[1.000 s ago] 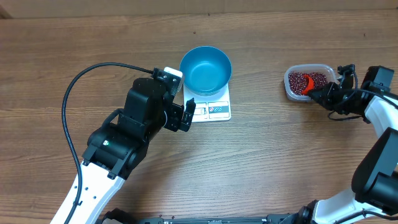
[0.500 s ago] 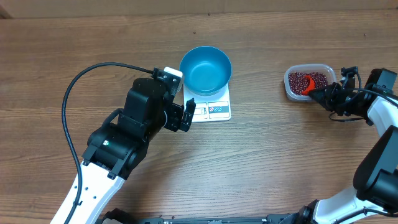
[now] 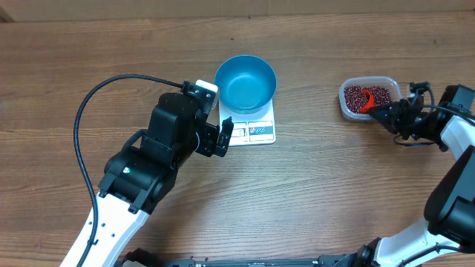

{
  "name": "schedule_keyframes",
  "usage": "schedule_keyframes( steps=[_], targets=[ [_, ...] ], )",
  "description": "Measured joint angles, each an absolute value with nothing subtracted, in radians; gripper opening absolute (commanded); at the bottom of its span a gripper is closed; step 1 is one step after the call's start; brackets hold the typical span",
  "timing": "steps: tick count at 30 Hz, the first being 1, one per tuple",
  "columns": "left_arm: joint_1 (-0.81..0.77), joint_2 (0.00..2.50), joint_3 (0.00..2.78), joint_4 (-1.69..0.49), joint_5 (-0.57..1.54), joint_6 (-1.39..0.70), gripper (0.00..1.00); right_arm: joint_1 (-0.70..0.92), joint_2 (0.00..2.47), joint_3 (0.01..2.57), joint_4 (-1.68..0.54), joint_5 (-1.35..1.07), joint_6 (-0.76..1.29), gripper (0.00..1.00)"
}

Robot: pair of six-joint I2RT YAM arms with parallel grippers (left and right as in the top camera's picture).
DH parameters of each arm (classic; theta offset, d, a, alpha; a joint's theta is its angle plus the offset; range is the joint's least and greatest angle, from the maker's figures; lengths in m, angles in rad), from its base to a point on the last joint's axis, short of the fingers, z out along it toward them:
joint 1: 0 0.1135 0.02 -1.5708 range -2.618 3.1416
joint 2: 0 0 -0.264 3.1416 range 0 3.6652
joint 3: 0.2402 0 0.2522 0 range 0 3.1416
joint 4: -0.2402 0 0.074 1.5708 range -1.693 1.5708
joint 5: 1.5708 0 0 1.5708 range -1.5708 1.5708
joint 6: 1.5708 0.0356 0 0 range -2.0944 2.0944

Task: Scoop item into bowl and weigh 150g on scale
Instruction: 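Drag the red scoop through the beans to fill it, right gripper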

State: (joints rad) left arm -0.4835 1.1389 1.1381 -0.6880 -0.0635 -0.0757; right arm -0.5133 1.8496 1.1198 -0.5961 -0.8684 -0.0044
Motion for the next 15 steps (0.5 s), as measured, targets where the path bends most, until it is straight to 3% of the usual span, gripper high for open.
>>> schedule_keyframes(
  steps=[15],
  targets=[
    [-0.484, 1.139, 1.138, -0.688, -0.064, -0.076, 1.0, -0.587, 1.86, 1.119, -0.6, -1.036, 0.004, 0.04]
  ],
)
